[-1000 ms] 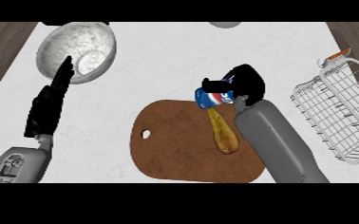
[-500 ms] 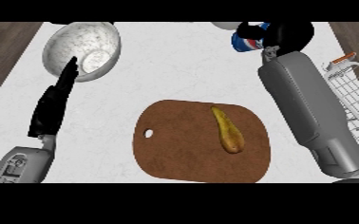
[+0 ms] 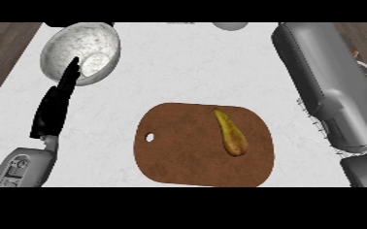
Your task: Pick the can from the cutting board and place it in the tiered basket
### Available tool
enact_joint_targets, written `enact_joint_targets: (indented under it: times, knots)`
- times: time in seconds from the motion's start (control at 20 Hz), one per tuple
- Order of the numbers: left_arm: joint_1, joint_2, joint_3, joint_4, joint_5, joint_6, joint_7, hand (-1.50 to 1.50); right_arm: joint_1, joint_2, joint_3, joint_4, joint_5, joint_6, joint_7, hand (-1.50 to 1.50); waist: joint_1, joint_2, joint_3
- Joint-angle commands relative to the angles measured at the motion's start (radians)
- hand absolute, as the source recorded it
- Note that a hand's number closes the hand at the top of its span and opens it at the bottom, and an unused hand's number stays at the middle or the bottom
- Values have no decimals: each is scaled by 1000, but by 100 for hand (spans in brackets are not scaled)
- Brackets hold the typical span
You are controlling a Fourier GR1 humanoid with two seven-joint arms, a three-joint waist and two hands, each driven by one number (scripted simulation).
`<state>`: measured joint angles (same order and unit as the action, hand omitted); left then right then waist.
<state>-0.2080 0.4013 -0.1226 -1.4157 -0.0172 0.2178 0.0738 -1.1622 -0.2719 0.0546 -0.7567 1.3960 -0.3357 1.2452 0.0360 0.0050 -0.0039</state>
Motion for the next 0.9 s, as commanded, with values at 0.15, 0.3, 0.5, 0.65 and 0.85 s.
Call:
enact_joint_targets:
  times: [0.15,0.3,0.5,0.65,0.85]
  knots:
    - [17,16,27,-34,15,-15,12,0,-107,-1,-123,44,50,35,195,150,-13,-4,4]
    - [26,-6,25,-8,-11,13,-3,0,-103,-18,-145,50,72,100,142,150,-24,-4,3]
    - [64,-15,37,13,-1,-2,-63,0,-75,-45,-173,86,103,119,86,150,-22,-2,3]
    - [8,3,52,15,1,-12,-7,0,-47,-108,-186,87,125,218,50,150,-45,-7,3]
    - [78,-10,40,-5,-3,-10,-44,0,32,-120,-173,123,199,287,83,150,-48,-12,2]
